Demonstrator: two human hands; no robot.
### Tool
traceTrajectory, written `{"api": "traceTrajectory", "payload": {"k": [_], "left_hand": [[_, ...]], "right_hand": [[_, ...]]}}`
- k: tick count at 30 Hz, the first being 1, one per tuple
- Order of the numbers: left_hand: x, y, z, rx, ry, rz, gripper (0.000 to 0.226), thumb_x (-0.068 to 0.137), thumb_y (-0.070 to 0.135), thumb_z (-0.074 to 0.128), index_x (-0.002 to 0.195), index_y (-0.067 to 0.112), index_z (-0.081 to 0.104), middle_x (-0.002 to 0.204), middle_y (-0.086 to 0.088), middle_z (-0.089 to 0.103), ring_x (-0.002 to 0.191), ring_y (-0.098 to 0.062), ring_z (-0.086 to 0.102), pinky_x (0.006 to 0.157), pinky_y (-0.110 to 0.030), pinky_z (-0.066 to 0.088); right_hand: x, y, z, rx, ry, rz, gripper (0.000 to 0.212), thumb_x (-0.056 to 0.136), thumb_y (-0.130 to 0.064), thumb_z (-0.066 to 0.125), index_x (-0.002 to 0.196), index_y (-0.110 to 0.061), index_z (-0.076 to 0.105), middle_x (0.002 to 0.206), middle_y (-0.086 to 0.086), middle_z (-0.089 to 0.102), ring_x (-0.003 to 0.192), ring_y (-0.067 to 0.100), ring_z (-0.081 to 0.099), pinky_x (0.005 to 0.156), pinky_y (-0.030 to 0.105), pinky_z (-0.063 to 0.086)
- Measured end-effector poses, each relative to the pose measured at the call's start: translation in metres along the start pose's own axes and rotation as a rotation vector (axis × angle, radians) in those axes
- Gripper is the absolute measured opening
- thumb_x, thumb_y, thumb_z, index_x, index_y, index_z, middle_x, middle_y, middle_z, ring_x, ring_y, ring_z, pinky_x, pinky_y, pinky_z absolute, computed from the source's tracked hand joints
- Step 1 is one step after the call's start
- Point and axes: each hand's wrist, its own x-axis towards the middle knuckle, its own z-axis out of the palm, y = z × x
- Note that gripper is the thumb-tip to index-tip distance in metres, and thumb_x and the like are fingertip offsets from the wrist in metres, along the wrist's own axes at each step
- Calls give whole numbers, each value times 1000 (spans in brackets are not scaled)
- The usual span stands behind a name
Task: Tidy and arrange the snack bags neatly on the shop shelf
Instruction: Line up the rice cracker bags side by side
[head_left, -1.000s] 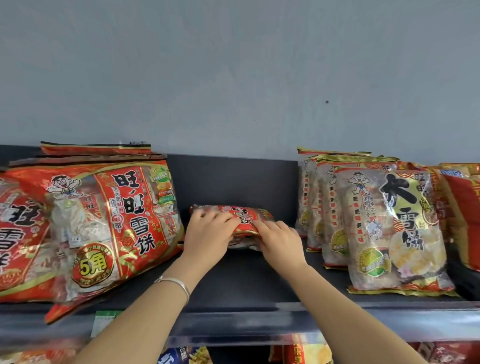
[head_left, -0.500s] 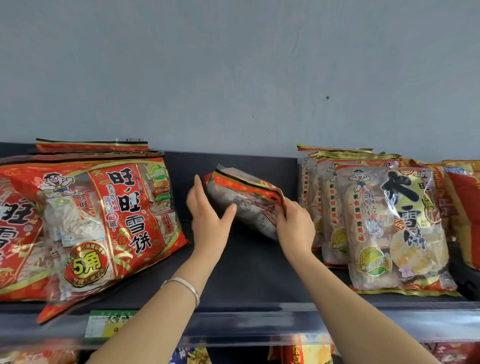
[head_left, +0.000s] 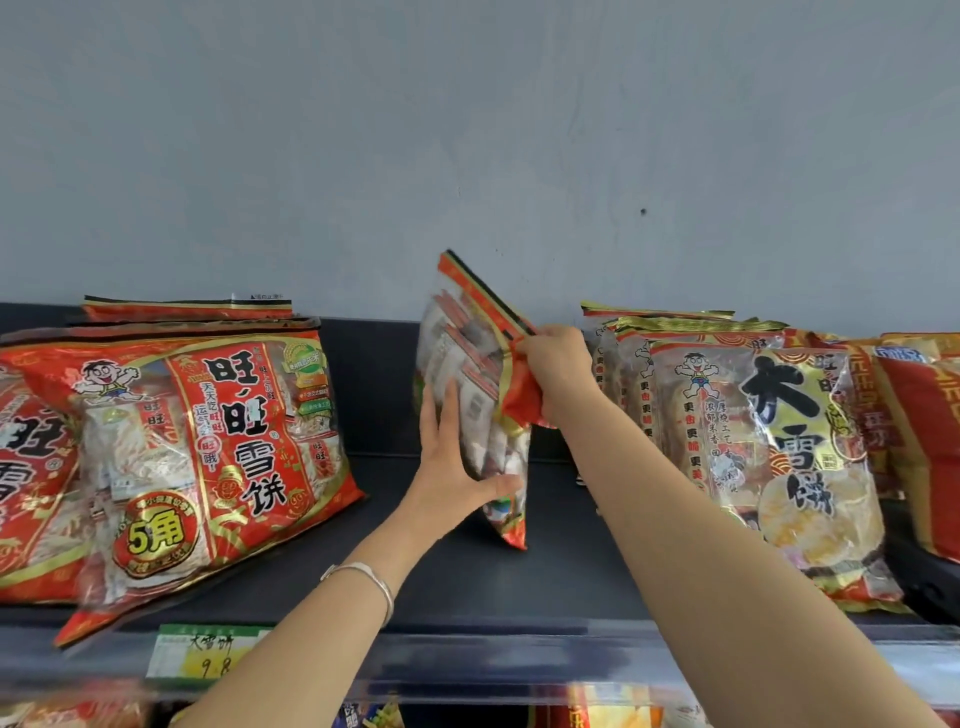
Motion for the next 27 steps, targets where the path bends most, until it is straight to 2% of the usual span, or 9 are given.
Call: {"api": "traceTrajectory", "payload": {"k": [3,7,10,13,16,19,21,24,27], "left_hand": [[1,4,-1,-26,65,25,114,73,23,79,149,35,-4,155,11,-2,136,1,10,109,-26,21],[4,11,-9,-163,225,-25,86,81,16,72,147,29,18,139,11,36,126,-4,36,98,-22,34],[5,1,-20,-283,257,-96,68,82,16,71,136,32,34,126,15,47,115,-4,47,88,-21,40],[1,-14,-27,-344,346,-131,50,82,21,72,121,35,44,126,5,53,113,-8,53,94,-29,45],[-6,-14,-18,-372,355,-133,51,84,21,70,125,32,42,121,9,56,108,-3,55,97,-31,45],[-10,-16,-6,-374,394,-166,73,76,23,77,134,28,34,122,9,54,110,-6,54,94,-31,46],[-8,-20,-9,-354,463,-225,74,74,18,79,134,25,36,118,8,55,108,-11,56,92,-34,47],[-5,-21,-22,-422,507,-231,61,76,9,75,127,23,45,114,7,61,107,-13,59,88,-34,49],[-5,-13,-33,-693,491,-232,51,82,7,68,125,27,49,113,7,64,101,-11,62,75,-28,49]], "right_hand": [[5,3,4,267,-82,202,16,79,-8,54,85,-4,68,87,16,68,84,30,67,84,48,54],[-18,3,8,346,-195,168,19,95,-25,54,94,-10,66,99,13,71,96,29,69,87,49,55],[-26,7,5,282,-232,129,27,100,-32,42,112,-16,60,97,5,67,97,22,64,81,39,54],[-35,25,3,97,-327,112,39,97,-29,51,136,-21,46,113,0,59,116,25,53,95,46,44],[-45,49,11,-50,-501,172,60,94,-39,57,147,-29,31,141,-1,46,129,27,44,101,52,41],[-48,63,18,-42,-623,181,54,96,-39,53,146,-38,32,137,-3,50,118,20,54,89,38,53],[-44,68,16,-79,-663,120,49,97,-30,52,143,-39,36,129,-2,54,111,17,58,85,33,53],[-34,74,11,-88,-529,37,40,98,-26,50,138,-28,47,121,4,59,110,23,59,90,38,49],[-16,88,9,-39,-256,16,55,93,-37,56,143,-22,40,135,5,49,120,25,52,100,42,46]]}}
